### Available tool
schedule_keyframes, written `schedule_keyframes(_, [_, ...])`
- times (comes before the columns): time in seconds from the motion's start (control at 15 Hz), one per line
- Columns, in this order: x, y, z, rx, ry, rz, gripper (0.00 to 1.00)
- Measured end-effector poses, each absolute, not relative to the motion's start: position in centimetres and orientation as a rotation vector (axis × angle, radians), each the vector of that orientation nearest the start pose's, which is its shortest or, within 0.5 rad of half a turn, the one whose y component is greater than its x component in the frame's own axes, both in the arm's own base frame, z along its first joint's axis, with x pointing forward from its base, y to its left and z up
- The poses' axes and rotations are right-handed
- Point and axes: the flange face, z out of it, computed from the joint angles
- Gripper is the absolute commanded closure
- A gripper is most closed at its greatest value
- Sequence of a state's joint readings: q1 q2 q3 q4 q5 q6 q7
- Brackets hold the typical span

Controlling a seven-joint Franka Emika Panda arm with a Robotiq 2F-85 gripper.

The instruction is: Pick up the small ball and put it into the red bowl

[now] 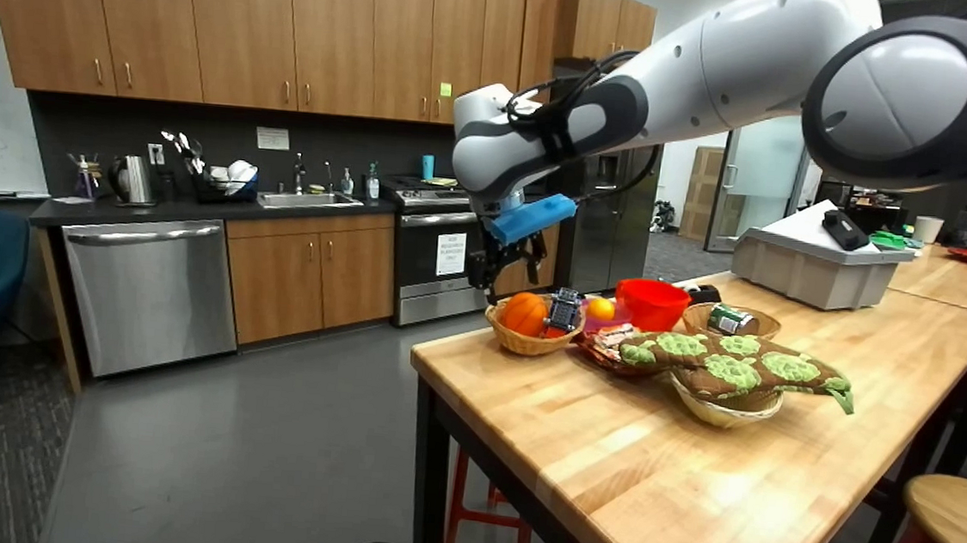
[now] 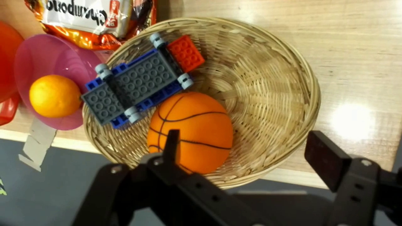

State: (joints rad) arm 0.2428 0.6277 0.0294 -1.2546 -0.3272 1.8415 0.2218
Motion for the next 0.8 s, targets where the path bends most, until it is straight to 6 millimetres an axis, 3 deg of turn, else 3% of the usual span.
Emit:
schedule_keyframes(0.2, [71.2, 15.6, 39.3, -3.438, -0.225, -0.053, 0.00])
schedule_keyframes(0.6, [72.6, 10.8, 38.1, -3.476, -0.210, -0.008, 0.00])
schedule_keyframes(0.8, [73.2, 9.5, 38.1, -3.480, -0.211, -0.010, 0.00])
